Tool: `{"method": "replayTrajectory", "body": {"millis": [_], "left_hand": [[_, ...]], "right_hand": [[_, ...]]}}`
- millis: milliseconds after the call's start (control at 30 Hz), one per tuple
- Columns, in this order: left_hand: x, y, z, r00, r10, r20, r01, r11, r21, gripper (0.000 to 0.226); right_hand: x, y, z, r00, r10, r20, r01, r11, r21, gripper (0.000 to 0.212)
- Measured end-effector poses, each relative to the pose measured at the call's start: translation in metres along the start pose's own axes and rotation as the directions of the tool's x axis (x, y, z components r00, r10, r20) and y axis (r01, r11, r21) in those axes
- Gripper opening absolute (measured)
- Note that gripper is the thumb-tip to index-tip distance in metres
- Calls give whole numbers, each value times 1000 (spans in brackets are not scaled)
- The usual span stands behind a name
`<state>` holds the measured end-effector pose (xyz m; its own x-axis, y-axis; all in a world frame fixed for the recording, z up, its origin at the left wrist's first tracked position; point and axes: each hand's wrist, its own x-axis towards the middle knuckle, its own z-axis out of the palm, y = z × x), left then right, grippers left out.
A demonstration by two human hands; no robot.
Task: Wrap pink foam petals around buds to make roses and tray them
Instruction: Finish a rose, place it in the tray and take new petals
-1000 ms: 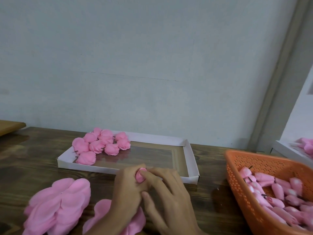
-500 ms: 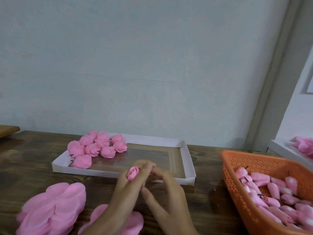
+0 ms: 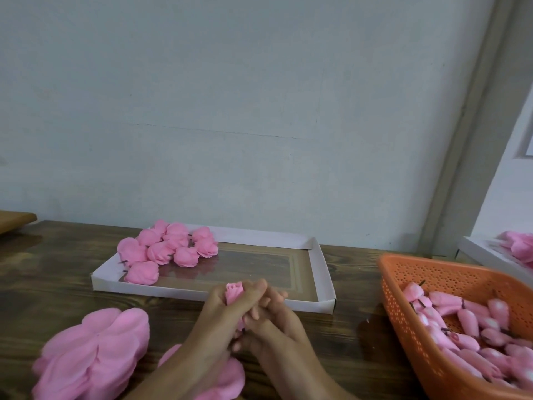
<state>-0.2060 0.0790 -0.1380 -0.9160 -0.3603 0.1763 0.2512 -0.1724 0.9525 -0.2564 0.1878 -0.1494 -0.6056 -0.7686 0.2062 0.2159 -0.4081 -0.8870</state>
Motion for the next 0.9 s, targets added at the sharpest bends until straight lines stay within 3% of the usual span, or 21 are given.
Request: {"method": "replayTrajectory", "body": {"millis": [167,367,467,600,733,900], "left_hand": [[-2,5,5,1000,0,-21,0,1000,6,51],[0,8,4,999,47,-5,-47,999,-15,58],[-1,8,4,998,58,-6,-58,998,-35,49],[-1,9,4,996,84,17,-84,996,-14,58],[1,7,2,994,106,15,-106,994,-7,54],[1,5,2,992,121,23,-121,993,-12,56]], "right_hand": [[0,2,-7,997,-76,-12,74,989,-132,34],[2,3,-3,999,34,25,-35,999,27,23],[0,6,-3,1000,6,23,-6,1000,-9,37],[2,5,0,999,35,30,-35,999,0,29],[1,8,-1,998,42,38,-44,998,39,41],[0,7,-2,999,52,13,-53,997,58,38]]}}
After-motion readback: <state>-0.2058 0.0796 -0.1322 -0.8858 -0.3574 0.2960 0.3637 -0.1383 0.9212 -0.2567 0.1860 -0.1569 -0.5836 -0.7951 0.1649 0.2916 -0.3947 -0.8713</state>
